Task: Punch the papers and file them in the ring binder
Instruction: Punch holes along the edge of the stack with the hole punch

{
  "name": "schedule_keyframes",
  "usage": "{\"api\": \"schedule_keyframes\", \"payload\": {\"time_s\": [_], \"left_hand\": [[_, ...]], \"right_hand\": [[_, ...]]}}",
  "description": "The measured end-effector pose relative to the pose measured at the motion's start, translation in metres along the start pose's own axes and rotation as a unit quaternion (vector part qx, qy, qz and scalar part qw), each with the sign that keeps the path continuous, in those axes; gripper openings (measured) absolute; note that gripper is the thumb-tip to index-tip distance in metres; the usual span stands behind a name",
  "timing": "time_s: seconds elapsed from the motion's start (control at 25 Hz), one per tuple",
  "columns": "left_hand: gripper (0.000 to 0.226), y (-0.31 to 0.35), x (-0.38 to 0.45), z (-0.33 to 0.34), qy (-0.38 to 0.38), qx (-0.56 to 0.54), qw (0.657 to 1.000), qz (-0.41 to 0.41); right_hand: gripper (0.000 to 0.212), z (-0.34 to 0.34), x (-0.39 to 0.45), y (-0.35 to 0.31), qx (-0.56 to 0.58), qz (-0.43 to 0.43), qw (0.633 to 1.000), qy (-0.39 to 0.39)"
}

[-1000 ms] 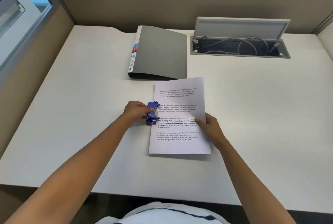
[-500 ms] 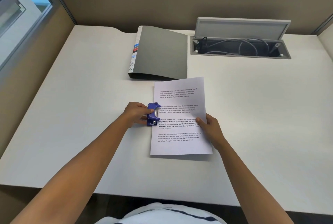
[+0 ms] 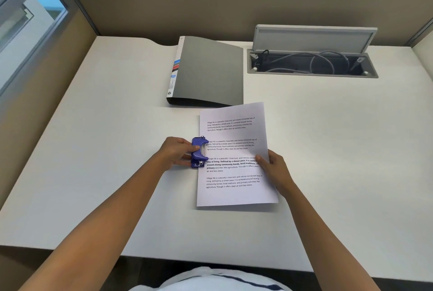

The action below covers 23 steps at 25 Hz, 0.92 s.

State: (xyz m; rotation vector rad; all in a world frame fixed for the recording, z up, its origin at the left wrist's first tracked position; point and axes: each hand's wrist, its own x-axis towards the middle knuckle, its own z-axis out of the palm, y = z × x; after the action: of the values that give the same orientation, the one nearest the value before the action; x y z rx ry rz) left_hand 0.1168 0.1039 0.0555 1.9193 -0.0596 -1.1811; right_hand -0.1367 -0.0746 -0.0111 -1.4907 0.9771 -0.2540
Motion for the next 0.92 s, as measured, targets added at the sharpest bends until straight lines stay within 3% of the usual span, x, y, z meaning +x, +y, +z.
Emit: {"api": "schedule_keyframes", "payload": {"time_s": [0.92], "left_hand": [[0.025,-0.0021,-0.0045,0.0000,-0.020,-0.034,0.999,-0.014]], "right_hand": [[0.012,-0.0005,-0.0035,-0.0063,-0.018,-0.007,1.000,0.012]]}}
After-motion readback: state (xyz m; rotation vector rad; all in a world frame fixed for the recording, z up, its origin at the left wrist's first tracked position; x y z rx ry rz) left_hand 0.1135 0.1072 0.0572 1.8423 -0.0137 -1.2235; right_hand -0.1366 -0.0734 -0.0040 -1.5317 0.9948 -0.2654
